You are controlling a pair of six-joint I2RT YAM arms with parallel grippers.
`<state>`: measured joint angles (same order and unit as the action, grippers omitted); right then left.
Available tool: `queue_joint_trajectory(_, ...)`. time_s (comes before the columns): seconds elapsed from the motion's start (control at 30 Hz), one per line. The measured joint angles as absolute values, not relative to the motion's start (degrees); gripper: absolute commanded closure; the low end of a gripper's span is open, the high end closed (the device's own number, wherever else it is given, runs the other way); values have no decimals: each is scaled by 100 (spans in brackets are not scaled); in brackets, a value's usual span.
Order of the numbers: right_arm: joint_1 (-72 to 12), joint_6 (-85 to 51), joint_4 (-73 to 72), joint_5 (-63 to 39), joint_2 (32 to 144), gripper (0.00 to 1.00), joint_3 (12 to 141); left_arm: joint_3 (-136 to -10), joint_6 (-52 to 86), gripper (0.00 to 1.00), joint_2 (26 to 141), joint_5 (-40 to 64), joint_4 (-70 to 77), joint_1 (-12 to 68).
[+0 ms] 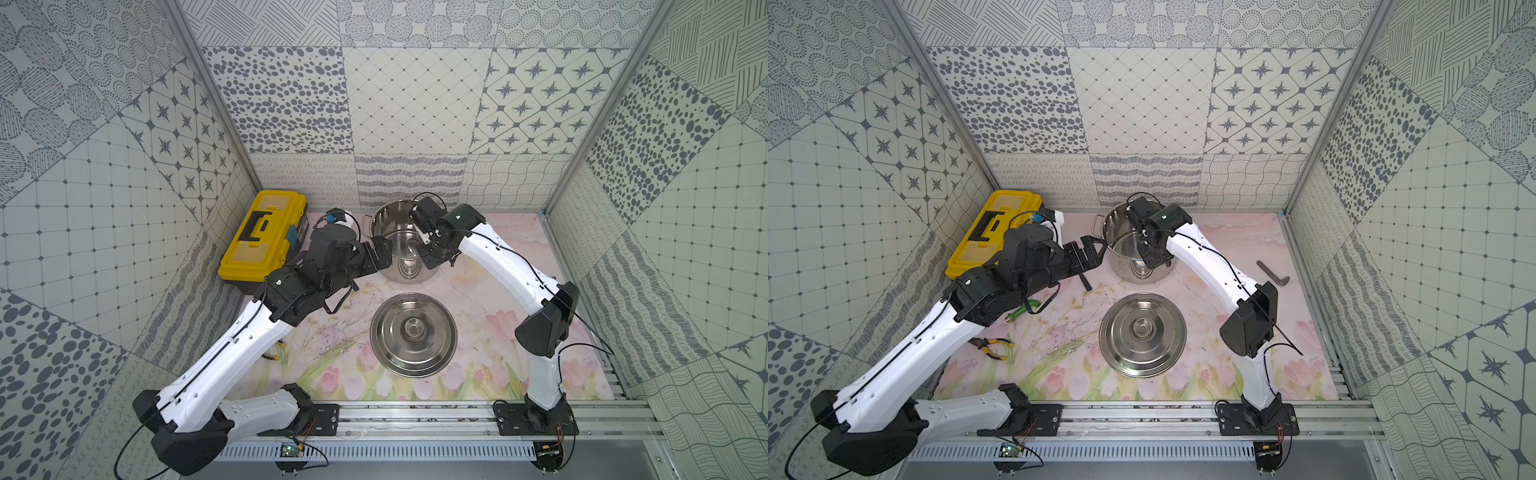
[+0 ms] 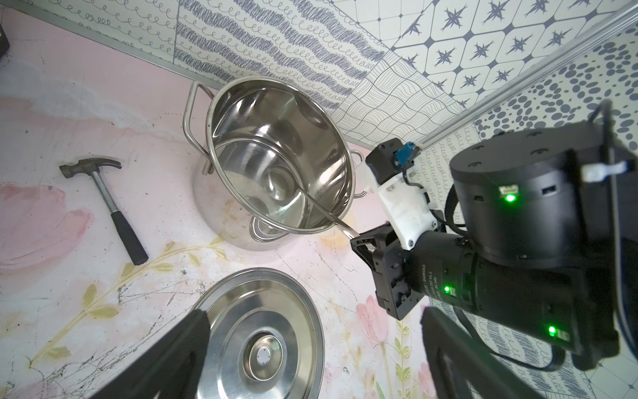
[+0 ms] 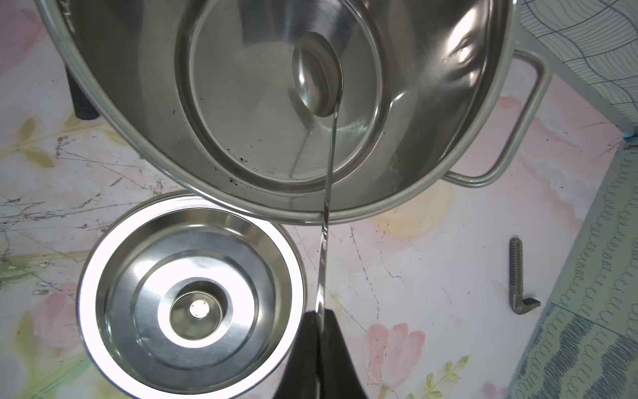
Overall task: Stir the soup with a spoon
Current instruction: Stir the soup in the pan with a stick.
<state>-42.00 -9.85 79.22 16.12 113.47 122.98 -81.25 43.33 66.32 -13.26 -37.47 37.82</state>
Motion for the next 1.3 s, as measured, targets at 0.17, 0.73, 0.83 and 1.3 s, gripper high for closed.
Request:
queue_joint_trajectory(0.17,-4320,-1116,7926,1435,11561,100,12687,-8125,4348,0,6632,-1323,-3747,3782)
queue_joint_trajectory(0.73,-4226,-1155,8652,1704,13360,100,15659,-8049,4351,1,6445,-1326,-3752,3778)
queue_joint_trajectory(0.83,-4086,-1157,8700,1796,13351,100,15616,-8042,4348,0,6442,-1321,-3752,3778)
queue_joint_trajectory(1.3,-3854,-1164,8431,2097,12610,100,13758,-8051,4254,0,6650,-1007,-3638,3697)
